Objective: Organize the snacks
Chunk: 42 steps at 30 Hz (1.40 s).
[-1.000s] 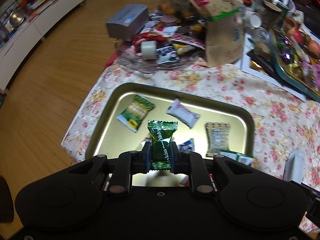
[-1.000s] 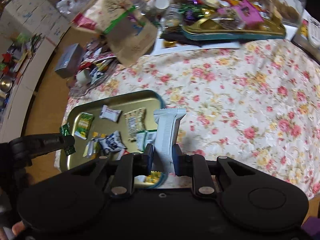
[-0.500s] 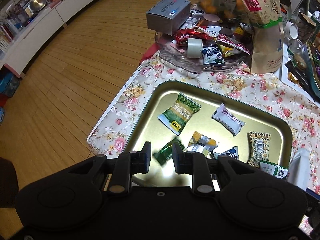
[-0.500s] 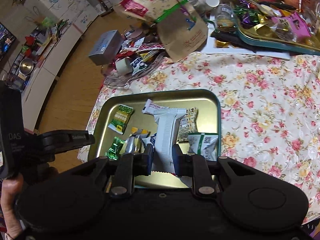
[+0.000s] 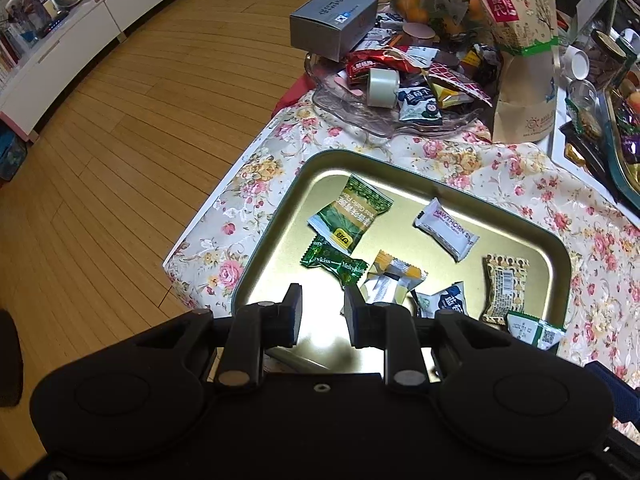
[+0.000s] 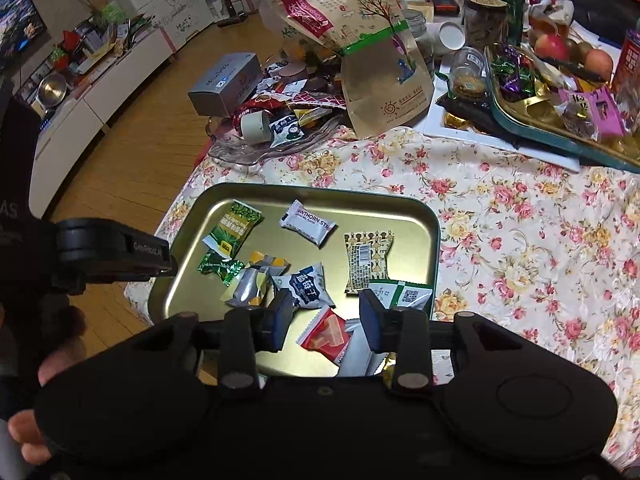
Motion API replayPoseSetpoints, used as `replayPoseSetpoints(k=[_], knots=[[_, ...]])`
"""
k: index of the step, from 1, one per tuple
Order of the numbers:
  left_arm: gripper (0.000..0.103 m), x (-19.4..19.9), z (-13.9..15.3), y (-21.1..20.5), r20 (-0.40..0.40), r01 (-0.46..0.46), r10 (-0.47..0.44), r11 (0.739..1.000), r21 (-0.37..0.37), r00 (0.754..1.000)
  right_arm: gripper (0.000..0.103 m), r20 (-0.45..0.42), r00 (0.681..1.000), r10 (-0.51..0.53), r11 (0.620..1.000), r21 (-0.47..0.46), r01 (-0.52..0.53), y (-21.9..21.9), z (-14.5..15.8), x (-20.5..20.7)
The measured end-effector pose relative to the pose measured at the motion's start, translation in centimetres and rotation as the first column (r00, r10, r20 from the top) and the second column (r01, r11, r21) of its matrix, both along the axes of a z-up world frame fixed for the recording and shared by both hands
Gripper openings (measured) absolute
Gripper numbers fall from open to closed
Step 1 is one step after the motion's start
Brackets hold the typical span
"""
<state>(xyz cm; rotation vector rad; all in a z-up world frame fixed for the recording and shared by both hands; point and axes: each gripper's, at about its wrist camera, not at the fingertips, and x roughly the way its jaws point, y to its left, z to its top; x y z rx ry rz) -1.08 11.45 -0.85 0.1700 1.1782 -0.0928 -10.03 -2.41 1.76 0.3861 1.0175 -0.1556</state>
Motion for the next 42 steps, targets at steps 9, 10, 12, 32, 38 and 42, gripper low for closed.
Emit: replayPoseSetpoints(k=[9, 10, 12, 32, 38, 42], knots=[[0.033, -2.0, 1.3, -0.5, 0.035, 0.041, -0.041, 0.999, -0.007, 0.999, 0.04, -0.019, 1.0, -0.021, 0.999, -0.034, 0.02, -0.8, 0.1, -1.4], [0.033, -2.3, 1.5, -0.4, 0.038, 0.042, -0.041, 0.999, -0.014, 0.998, 0.04, -0.017, 0.999, -0.029, 0.999, -0.035, 0.028, -0.9, 0.2, -1.7], [0.033, -2.8, 1.9, -0.4, 0.046, 0.042, -0.041, 0.999, -0.023, 0.998, 0.04, -0.017, 0.999, -0.05, 0.998, -0.033, 0.049, -1.3, 0.3, -2.2], [0.033, -8.7, 4.3, -1.2, 0.114, 0.061, -0.061, 0.998, 0.001, 0.992, 0.04, 0.039, 0.997, -0.068, 0.993, -0.094, 0.071, -1.2, 2.2, -6.8], [0.033, -11.2, 5.6, -0.9, 0.14, 0.095, -0.1, 0.995, 0.042, 0.985, 0.04, 0.049, 0.996, -0.081, 0.993, -0.081, 0.084, -1.4, 2.6, -7.7], [0.033, -12.6, 6.2, -0.3, 0.149, 0.092, -0.097, 0.995, 0.04, 0.984, 0.04, 0.057, 0.995, -0.078, 0.993, -0.082, 0.083, -1.1, 3.0, -8.5]])
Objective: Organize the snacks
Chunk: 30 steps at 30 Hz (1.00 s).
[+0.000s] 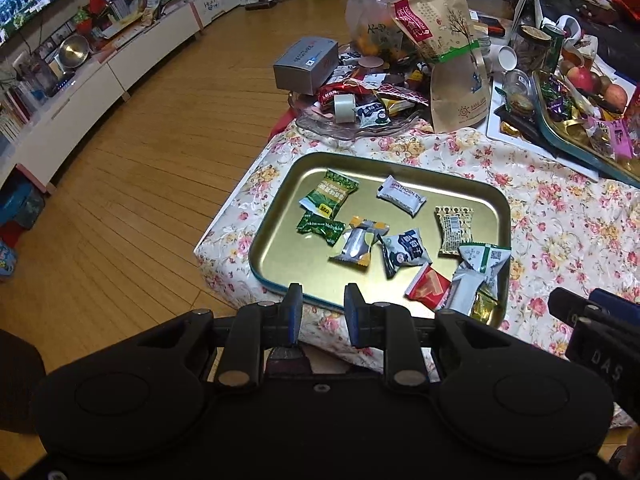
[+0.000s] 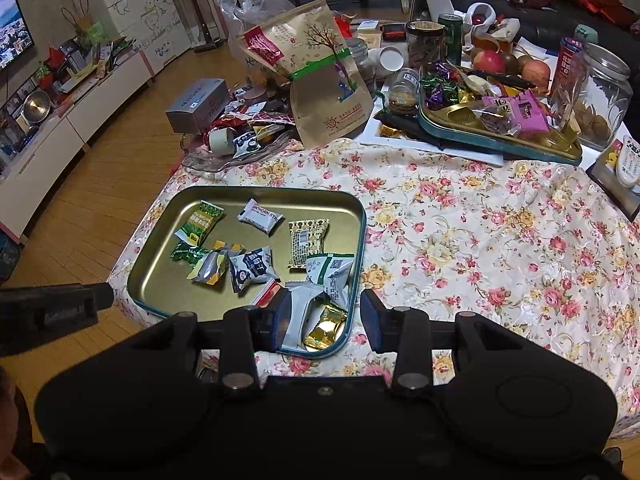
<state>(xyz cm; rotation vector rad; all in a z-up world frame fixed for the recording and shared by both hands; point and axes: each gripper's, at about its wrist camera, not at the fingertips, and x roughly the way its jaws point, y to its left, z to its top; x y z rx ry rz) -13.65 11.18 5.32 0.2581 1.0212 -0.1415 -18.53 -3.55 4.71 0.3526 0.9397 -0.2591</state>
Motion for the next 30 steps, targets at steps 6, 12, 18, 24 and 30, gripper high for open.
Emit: replayPoseSetpoints(k=[6, 12, 18, 24, 30], knots=[[0.033, -1.1, 0.1, 1.6, -0.01, -0.035, 0.035, 0.999, -0.026, 0.999, 0.04, 0.005, 1.0, 0.021, 1.0, -0.011, -0.021, 0.8, 0.2, -1.0], [0.033, -1.4, -0.3, 1.6, -0.011, -0.031, 0.03, 0.999, -0.036, 0.999, 0.04, 0.003, 0.999, 0.045, 0.998, -0.035, -0.045, 1.6, 0.2, -1.5], [0.033, -0.8, -1.3, 1.1, -0.062, -0.006, 0.003, 0.998, -0.058, 0.998, 0.04, -0.005, 0.999, 0.05, 0.998, -0.04, -0.05, 1.8, -0.2, -1.3], [0.033, -0.5, -1.6, 1.7, -0.091, -0.035, 0.025, 0.994, -0.103, 0.996, 0.04, -0.014, 1.0, 0.022, 1.0, -0.008, -0.022, 1.2, -0.6, -0.6], [0.033, -0.4, -1.7, 1.8, -0.103, -0.036, 0.024, 0.993, -0.111, 0.994, 0.04, -0.018, 1.0, 0.017, 1.0, 0.01, -0.017, 1.1, -0.8, -0.3]])
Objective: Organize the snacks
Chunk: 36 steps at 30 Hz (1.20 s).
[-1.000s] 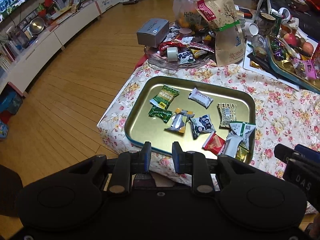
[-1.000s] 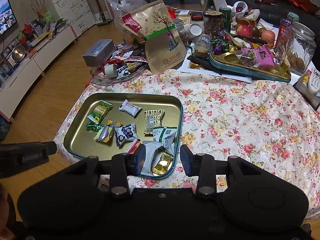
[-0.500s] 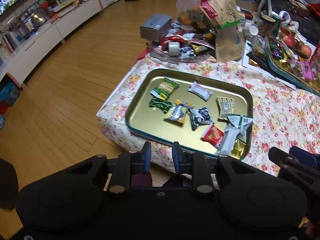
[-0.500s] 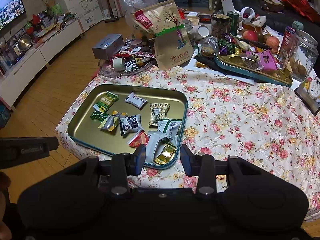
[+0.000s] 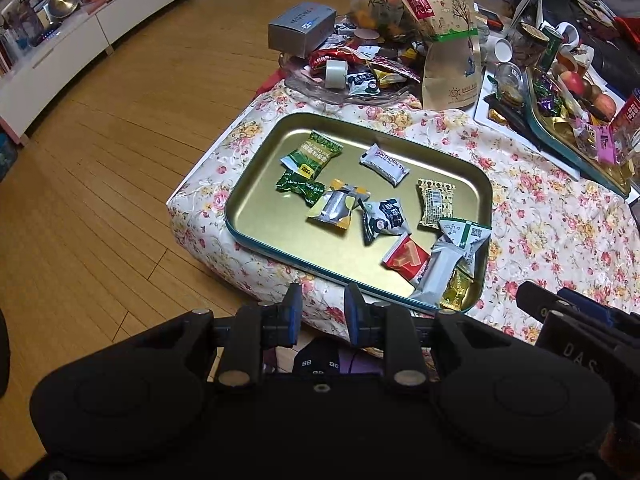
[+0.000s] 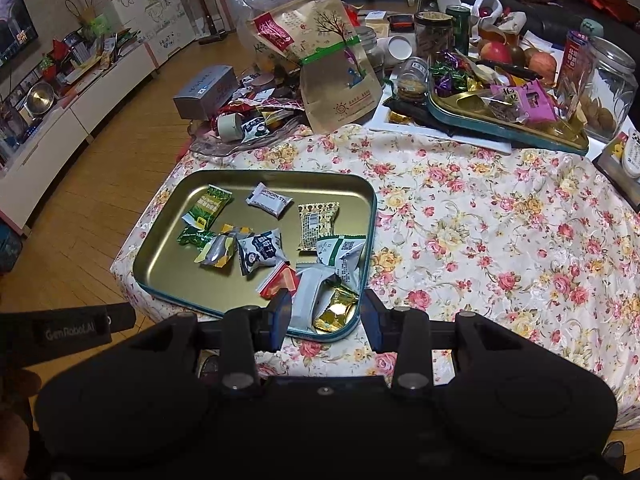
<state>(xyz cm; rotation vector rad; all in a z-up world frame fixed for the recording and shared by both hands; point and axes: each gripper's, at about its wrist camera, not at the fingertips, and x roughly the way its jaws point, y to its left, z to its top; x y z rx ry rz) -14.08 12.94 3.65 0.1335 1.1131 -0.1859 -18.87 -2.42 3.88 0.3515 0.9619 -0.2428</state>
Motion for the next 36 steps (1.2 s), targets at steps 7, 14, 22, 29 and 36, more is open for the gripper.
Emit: replayPoseSetpoints(k=[7, 14, 22, 29, 36], knots=[[0.033, -0.1, 0.0, -0.2, 0.009, 0.009, -0.009, 1.0, 0.014, 1.0, 0.04, -0.003, 1.0, 0.008, 1.0, -0.002, -0.008, 0.1, -0.1, 0.1], [0.033, -0.5, 0.0, -0.8, 0.031, 0.03, -0.031, 0.998, 0.047, 0.999, 0.04, -0.005, 1.0, 0.006, 1.0, -0.004, -0.006, 0.2, -0.2, 0.0], [0.033, -0.8, -0.1, -1.2, 0.035, 0.051, -0.054, 0.997, 0.06, 0.998, 0.04, -0.004, 1.0, 0.007, 1.0, -0.006, -0.007, 0.3, -0.2, 0.0], [0.033, -0.9, -0.1, -1.3, 0.039, 0.058, -0.06, 0.996, 0.062, 0.997, 0.04, -0.002, 1.0, 0.005, 1.0, -0.003, -0.005, 0.2, -0.1, 0.0], [0.033, -1.0, -0.2, -1.4, 0.038, 0.062, -0.064, 0.996, 0.063, 0.997, 0.04, -0.002, 1.0, 0.005, 1.0, -0.002, -0.005, 0.2, -0.1, 0.1]])
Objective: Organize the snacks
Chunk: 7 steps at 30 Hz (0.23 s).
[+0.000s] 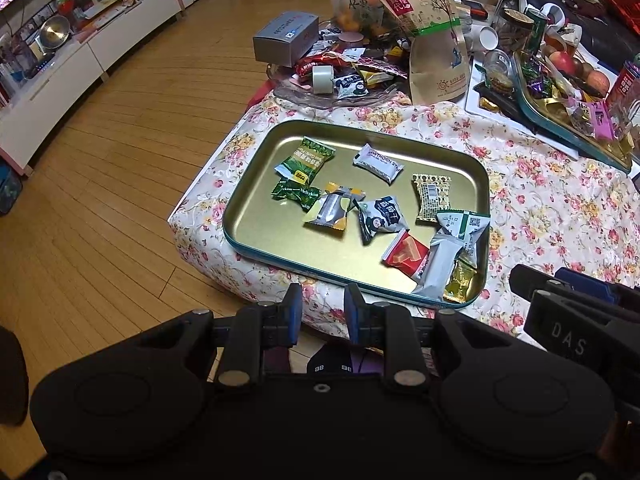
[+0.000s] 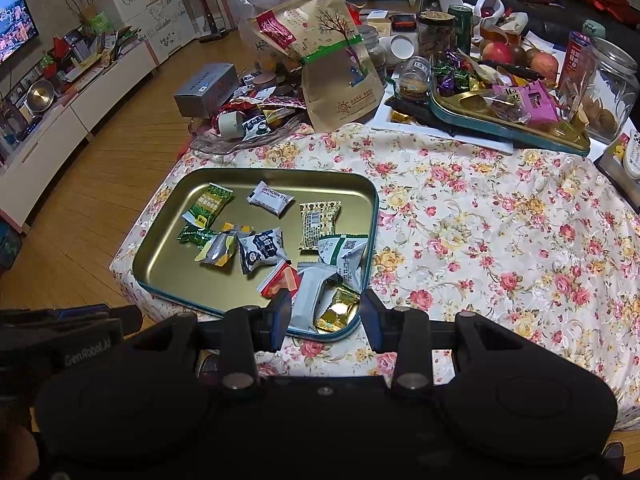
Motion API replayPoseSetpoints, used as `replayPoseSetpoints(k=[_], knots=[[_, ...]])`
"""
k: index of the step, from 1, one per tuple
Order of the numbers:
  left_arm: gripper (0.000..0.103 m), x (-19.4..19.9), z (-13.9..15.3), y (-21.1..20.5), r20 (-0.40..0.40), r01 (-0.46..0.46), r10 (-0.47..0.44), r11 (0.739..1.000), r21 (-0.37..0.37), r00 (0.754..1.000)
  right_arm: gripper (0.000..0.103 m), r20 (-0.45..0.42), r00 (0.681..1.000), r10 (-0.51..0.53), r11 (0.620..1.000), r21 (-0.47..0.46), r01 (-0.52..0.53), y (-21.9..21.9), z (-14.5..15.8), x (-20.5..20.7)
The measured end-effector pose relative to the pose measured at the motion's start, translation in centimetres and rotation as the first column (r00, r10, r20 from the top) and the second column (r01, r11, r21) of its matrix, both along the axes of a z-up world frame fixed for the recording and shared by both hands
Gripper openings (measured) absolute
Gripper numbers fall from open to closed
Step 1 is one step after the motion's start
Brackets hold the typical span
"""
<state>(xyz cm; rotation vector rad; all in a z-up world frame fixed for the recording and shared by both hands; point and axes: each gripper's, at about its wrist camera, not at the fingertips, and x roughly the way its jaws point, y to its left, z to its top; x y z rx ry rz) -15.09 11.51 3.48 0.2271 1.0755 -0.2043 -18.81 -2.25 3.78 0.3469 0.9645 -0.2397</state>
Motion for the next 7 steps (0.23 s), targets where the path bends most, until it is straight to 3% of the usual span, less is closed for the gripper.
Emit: replayPoseSetpoints(k=[7], knots=[[0.033, -0.14, -0.02, -0.07, 0.006, 0.012, -0.012, 1.0, 0.005, 1.0, 0.04, 0.0, 1.0, 0.001, 1.0, 0.001, -0.001, -0.02, 0.02, -0.01]])
